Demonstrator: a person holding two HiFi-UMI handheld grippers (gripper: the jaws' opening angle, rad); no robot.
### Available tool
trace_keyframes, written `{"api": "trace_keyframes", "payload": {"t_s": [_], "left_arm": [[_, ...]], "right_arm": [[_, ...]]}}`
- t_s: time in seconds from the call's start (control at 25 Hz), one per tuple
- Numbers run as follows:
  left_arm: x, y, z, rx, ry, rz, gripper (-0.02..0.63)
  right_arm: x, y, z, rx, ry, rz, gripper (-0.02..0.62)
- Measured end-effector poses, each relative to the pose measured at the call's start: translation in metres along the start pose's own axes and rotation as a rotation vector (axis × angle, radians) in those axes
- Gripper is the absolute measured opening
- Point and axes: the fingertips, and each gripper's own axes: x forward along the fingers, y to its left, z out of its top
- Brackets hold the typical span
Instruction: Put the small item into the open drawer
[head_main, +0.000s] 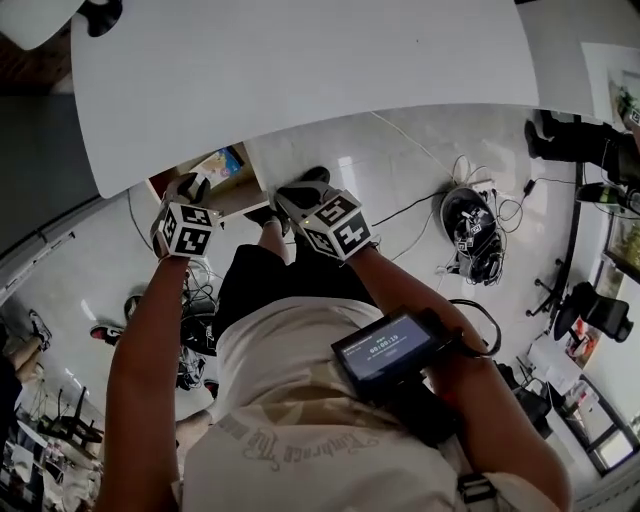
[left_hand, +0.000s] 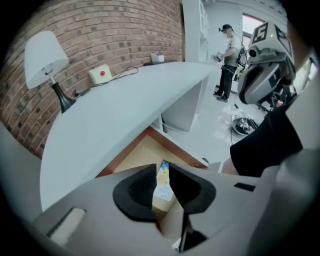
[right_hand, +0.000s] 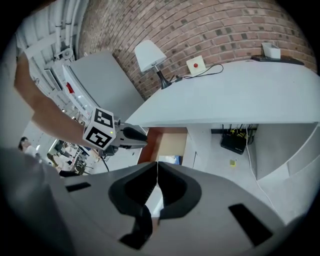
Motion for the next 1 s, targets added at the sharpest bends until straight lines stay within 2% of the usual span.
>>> {"api": "trace_keyframes", "payload": {"t_s": [0.28,0.64,0.88,1.0], "left_arm": [[-0.037,-0.018,0.009,-0.164,-0.119,-0.024,0.020],[-0.117,0.003,0.028,-0.439,-0.340,-0.032,0.006],[-0.162,0.012,0.032,-0.540,-0.453,-0.024,0.006],[-0.182,0.027,0.032,-0.555,-0.506,-0.002,0.006]], "right_arm": [[-0.010,0.003,0.030,-0.034,-0.060,0.005,0.006],[-0.027,0.036,0.093,-0.137,-0.173,0.047,0.006],[-0.047,0.057,0.124,-0.198,-0.251,0.073,0.006],[-0.053,0.062,0.138,-0.219,-0.281,0.069,0.006]]}}
